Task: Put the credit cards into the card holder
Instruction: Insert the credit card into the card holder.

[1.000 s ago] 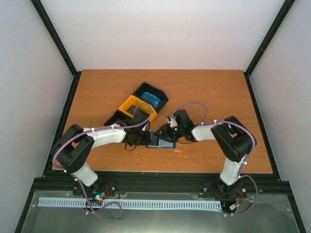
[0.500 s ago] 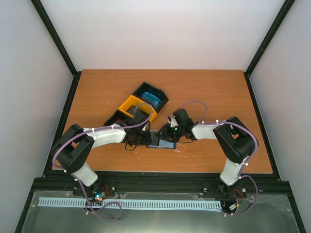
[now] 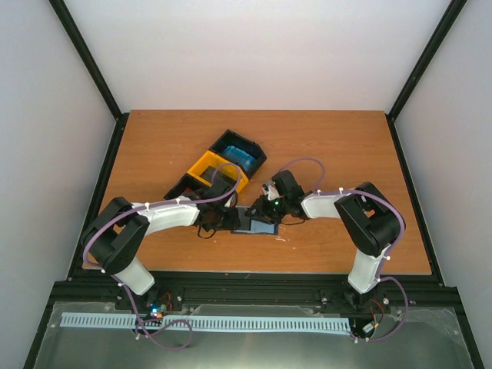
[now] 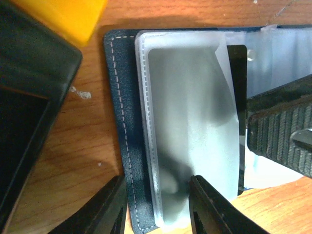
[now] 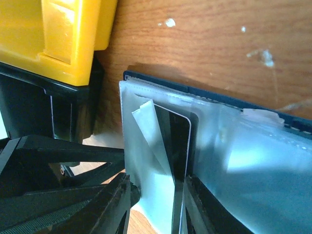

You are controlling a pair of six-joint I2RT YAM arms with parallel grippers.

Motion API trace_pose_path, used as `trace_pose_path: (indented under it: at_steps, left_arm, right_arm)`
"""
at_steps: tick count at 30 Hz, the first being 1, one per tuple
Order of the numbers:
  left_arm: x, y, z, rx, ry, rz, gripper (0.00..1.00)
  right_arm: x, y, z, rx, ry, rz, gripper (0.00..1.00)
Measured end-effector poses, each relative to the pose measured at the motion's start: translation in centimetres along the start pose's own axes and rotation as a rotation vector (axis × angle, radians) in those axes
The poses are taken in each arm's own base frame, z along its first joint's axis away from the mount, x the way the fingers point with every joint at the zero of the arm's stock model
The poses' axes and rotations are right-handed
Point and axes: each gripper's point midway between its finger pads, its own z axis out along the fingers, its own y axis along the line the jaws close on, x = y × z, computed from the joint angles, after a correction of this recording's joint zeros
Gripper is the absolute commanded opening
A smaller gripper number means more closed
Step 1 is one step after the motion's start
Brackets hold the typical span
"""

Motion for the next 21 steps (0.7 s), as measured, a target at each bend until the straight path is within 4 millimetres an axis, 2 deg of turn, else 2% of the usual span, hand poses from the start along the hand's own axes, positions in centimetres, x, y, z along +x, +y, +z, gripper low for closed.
trace_pose_path:
  at_steps: [6, 10, 13, 17, 21]
  left_arm:
    - [0.1, -0.3, -0.3, 0.006, 0.001, 0.007, 0.49]
    - [0.6, -0.3, -1.1, 0.004, 0.012, 0.016, 0.57]
    - [0.3, -1.0, -2.4, 0.029, -0.016, 0.038, 0.64]
    - [-1.4, -2.6, -4.8, 0.08, -0.088, 0.074, 0.7]
    - [-4.5, -3.3, -7.7, 0.087, -0.192, 0.069, 0.72]
  right_arm:
    - [-0.8, 0.2, -0.8, 0.064, -0.029, -0.036, 0.35]
    - [-1.4, 1.1, -3.4, 0.116, -0.092, -0.085, 0.39]
    - [-2.2, 2.3, -5.8, 0.13, -0.156, -0.126, 0.41]
    - [-3.1, 3.8, -8.8, 0.148, -0.245, -0.18, 0.42]
    - [-3.2, 3.9, -10.2, 0.176, -0.28, -0.206, 0.43]
